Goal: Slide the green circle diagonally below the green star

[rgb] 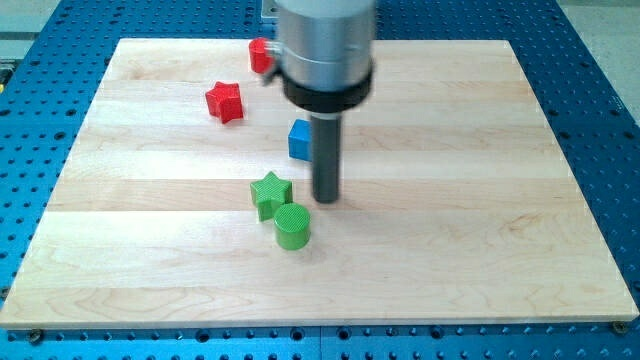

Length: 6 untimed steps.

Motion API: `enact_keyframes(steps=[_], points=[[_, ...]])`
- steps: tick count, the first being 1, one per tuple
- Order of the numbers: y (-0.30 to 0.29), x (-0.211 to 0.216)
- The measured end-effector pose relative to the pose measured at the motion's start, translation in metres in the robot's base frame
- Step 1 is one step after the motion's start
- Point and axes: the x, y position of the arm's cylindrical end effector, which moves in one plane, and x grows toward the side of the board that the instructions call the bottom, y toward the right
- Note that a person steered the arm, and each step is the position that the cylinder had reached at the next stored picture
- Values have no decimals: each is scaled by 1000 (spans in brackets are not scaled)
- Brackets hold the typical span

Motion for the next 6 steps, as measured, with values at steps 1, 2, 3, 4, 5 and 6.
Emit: enact_keyframes(steps=[1,2,3,4,5,6], points=[[21,61],[-38,58],[-86,22],[-136,-1],[-136,-8],[-63,-5]])
